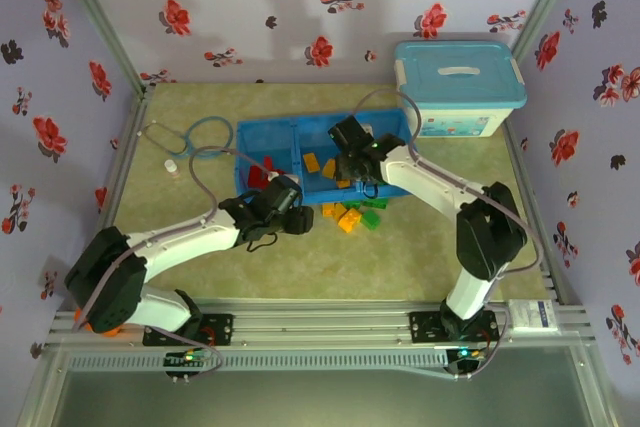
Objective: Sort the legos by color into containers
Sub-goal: Move the container to the top-center of the table.
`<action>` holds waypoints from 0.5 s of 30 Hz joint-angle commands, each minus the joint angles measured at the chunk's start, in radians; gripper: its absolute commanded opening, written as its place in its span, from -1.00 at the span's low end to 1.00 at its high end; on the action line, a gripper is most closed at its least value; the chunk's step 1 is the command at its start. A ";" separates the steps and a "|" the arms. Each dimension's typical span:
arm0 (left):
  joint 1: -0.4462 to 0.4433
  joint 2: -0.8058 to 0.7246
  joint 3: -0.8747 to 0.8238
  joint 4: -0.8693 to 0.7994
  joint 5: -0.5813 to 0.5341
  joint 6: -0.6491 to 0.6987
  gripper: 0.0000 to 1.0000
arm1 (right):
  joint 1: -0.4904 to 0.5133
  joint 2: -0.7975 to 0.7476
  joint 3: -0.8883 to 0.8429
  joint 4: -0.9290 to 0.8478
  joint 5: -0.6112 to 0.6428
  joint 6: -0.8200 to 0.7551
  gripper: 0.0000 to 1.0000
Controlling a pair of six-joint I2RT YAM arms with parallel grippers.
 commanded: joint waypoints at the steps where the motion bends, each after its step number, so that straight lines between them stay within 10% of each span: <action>1: 0.013 0.025 -0.004 0.051 0.022 -0.016 0.17 | -0.018 0.068 0.038 0.000 0.000 -0.005 -0.14; 6: 0.056 0.064 0.008 0.060 0.031 0.010 0.15 | -0.020 0.137 0.137 -0.019 -0.011 -0.026 -0.73; 15: 0.147 0.077 0.048 0.044 0.051 0.057 0.13 | -0.060 0.293 0.345 -0.071 -0.025 -0.048 -0.79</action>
